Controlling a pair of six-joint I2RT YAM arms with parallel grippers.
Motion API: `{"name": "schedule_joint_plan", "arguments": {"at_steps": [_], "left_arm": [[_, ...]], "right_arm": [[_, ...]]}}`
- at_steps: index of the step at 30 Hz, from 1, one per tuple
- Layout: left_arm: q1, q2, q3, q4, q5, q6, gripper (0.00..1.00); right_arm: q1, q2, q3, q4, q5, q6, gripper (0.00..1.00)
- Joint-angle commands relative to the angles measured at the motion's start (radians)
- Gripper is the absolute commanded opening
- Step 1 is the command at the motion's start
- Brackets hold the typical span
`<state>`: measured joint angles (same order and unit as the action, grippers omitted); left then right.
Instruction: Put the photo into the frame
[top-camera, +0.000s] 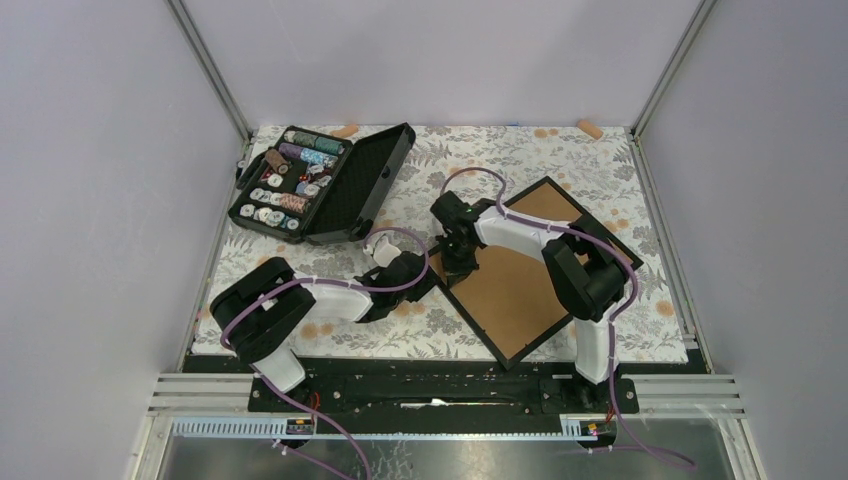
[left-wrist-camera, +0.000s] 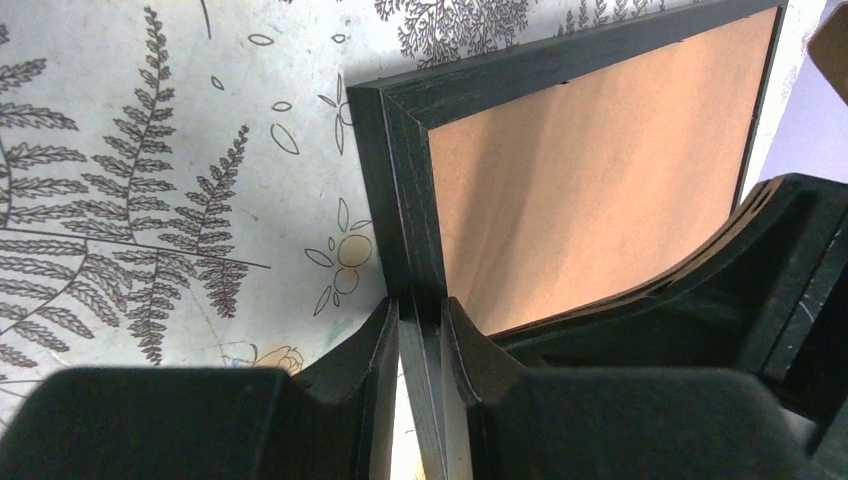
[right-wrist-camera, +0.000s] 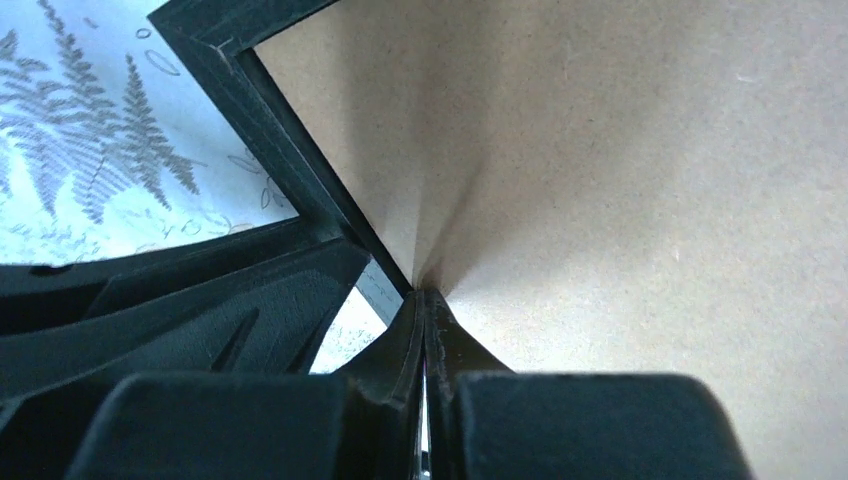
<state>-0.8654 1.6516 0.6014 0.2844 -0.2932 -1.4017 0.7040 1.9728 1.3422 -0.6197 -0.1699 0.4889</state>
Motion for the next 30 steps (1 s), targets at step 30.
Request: {"name": "schedule_joint_plan", "arguments": {"at_steps": [30], "left_arm": [[0.018, 0.132, -0.024, -0.352, -0.061, 0.094, 0.05]], "right_arm": [[0.101, 0.165, 0.054, -0.179, 0.509, -0.008, 0.33]]}}
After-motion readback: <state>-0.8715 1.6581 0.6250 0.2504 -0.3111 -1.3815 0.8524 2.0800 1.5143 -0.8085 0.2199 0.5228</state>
